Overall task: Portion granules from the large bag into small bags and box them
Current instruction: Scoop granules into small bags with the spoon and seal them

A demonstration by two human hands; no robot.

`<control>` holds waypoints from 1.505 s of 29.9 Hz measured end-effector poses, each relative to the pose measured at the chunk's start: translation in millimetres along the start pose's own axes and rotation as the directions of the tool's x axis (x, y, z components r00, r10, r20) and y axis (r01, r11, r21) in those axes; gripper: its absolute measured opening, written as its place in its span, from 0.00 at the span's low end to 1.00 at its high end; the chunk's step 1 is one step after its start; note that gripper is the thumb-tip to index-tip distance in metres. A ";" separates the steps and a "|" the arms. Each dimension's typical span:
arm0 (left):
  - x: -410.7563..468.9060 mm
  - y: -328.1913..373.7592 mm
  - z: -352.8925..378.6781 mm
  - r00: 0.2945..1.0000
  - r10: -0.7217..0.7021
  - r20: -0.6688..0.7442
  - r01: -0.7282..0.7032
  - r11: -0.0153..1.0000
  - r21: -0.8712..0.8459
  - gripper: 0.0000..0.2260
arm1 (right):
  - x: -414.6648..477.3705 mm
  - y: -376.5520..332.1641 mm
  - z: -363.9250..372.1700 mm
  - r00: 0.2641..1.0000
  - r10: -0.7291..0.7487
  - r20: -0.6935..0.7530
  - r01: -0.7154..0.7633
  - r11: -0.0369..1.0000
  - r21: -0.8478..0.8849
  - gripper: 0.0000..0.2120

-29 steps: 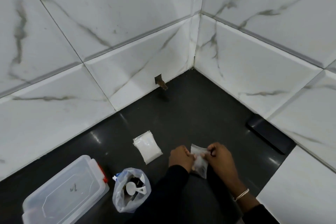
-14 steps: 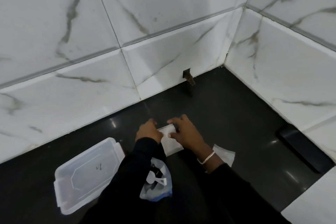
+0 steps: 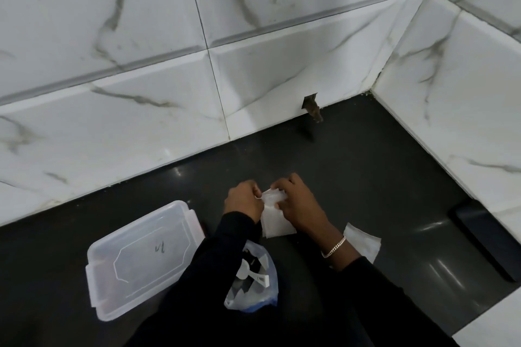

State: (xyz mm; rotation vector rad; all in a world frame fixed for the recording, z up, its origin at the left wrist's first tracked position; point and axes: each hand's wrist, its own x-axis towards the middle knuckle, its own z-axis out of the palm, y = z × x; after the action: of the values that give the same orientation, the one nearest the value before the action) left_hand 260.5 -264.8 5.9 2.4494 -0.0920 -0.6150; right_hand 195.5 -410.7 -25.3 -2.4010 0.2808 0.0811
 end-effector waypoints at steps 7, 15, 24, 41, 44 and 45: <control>-48.5 13.4 -33.6 0.998 0.022 0.055 0.005 0.899 -0.437 0.10 | -42.5 -27.1 -27.7 0.982 -0.057 -0.178 0.089 0.980 0.178 0.16; -131.6 21.4 -54.4 0.989 0.063 -0.131 -0.134 0.743 -0.656 0.11 | -121.0 -94.7 -48.2 0.898 -0.233 -0.372 0.321 0.927 0.195 0.12; -171.6 11.1 -74.5 0.967 0.089 -0.240 -0.230 0.716 -0.660 0.13 | -158.4 -123.2 -56.6 0.916 -0.192 -0.351 0.323 0.873 0.366 0.12; -199.2 -6.1 -88.7 0.733 0.469 -0.492 -0.547 0.837 -0.017 0.13 | -154.8 -152.9 -66.7 0.939 -0.089 -0.331 0.224 0.891 0.396 0.11; -196.6 -11.0 -87.4 0.741 0.527 -0.417 -0.529 0.840 0.121 0.15 | -148.8 -153.3 -66.6 0.947 -0.167 -0.274 0.242 0.933 0.267 0.10; -196.2 -10.6 -87.4 0.734 0.545 -0.404 -0.540 0.830 0.140 0.15 | -146.2 -153.8 -65.4 0.951 -0.175 -0.254 0.233 0.947 0.223 0.09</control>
State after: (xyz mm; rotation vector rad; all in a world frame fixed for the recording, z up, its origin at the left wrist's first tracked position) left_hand 124.3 -168.6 141.8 2.3382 -0.6131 0.1932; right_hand 86.2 -316.1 143.3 -2.1721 0.1349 -0.3146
